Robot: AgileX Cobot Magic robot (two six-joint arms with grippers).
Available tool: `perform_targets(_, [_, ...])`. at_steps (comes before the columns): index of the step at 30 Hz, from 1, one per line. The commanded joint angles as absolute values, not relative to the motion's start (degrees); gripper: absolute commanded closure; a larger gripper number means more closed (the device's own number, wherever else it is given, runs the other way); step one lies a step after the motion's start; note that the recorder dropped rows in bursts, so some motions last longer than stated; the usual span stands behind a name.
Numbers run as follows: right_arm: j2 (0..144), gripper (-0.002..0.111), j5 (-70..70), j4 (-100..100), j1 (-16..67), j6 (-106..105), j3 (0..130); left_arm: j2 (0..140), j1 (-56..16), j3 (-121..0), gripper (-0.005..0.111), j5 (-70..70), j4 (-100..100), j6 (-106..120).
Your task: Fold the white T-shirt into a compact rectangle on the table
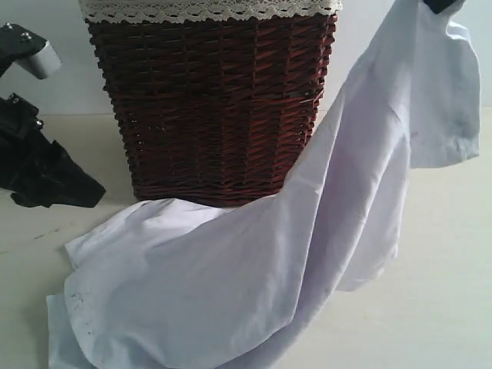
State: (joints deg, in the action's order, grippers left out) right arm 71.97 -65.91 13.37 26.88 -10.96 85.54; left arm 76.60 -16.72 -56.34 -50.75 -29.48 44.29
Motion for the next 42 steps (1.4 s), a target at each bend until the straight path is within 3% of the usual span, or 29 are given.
perform_targets(1, [73.3, 0.108, -64.5, 13.2, 26.6, -11.9, 86.1, 78.5, -20.7, -53.8, 0.060, -52.1, -36.4, 48.3])
perform_targets(5, [74.0, 0.108, -64.5, 13.3, 26.6, -11.9, 86.1, 81.5, -27.1, -49.8, 0.054, -51.3, -36.2, 49.1])
perform_targets(14, [74.1, 0.108, -62.4, 13.3, 26.6, -11.9, 86.1, 87.6, -40.7, -43.8, 0.053, -41.2, -32.4, 49.3])
perform_targets(23, [74.1, 0.108, -62.6, 13.2, 26.6, -11.9, 86.1, 95.8, -46.5, -42.7, 0.050, -23.0, -32.1, 44.2])
perform_targets(25, [74.1, 0.108, -62.6, 13.0, 26.6, -11.7, 86.1, 96.8, -46.5, -42.7, 0.058, -20.7, -32.2, 42.4])
perform_targets(28, [74.1, 0.108, -62.2, 13.0, 26.6, -11.3, 86.1, 97.6, -46.5, -42.7, 0.099, -16.7, -32.5, 39.5])
perform_targets(29, [74.1, 0.108, -62.1, 13.0, 26.6, -10.9, 86.1, 97.6, -46.5, -42.7, 0.106, -15.7, -32.4, 38.9])
perform_targets(36, [74.1, 0.108, -65.0, 22.0, 26.6, -9.8, 86.1, 88.5, -42.5, -43.3, 0.107, -23.3, -19.5, 38.5])
perform_targets(42, [74.1, 0.108, -68.4, 39.2, 26.6, -0.5, 86.1, 71.0, -28.3, -50.0, 0.107, -38.6, -6.2, 37.9])
